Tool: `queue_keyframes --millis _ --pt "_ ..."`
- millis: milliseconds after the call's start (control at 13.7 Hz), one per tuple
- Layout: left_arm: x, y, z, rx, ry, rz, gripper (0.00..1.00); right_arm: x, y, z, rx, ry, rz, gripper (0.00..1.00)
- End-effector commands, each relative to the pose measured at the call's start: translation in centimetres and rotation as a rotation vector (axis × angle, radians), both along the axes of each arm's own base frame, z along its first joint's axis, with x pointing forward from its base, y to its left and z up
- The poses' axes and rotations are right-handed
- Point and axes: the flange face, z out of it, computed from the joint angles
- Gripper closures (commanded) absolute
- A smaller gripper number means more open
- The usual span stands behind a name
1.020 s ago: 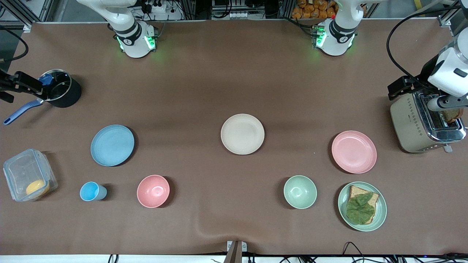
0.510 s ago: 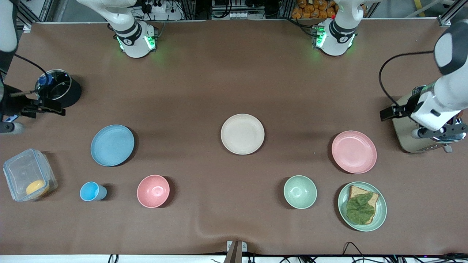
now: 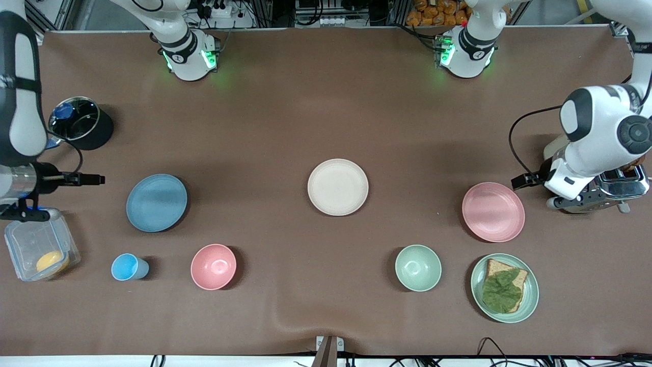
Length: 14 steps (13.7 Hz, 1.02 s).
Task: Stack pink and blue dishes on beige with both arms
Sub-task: 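Reach the right gripper to the blue plate while the left gripper reaches pink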
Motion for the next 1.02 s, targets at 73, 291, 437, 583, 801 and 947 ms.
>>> queue_keyframes --millis 73,291,437,583,801,947 --pt "0.7 2.6 -5.8 -0.030 -0.015 0.037 0.00 -1.7 -0.4 -8.2 0.034 0.006 0.013 0.00" --pt "1.0 2.7 -8.0 -0.037 -0.016 0.040 0.00 -1.6 -0.4 -14.9 0.062 0.034 -0.016 0.00" --pt "0.9 3.4 -8.7 -0.039 -0.017 0.052 0.05 -1.6 -0.4 -16.8 0.062 0.030 -0.023 0.00" --pt "0.9 3.4 -9.5 -0.041 -0.017 0.056 0.18 -1.6 -0.5 -17.9 0.062 0.034 -0.025 0.00" --pt "0.9 3.4 -9.7 -0.042 -0.016 0.054 0.32 -1.5 -1.1 -19.6 0.056 0.015 -0.038 0.00" --pt "0.9 3.4 -10.0 -0.043 -0.017 0.056 0.37 -1.2 -1.0 -19.4 0.064 0.008 -0.060 0.60"
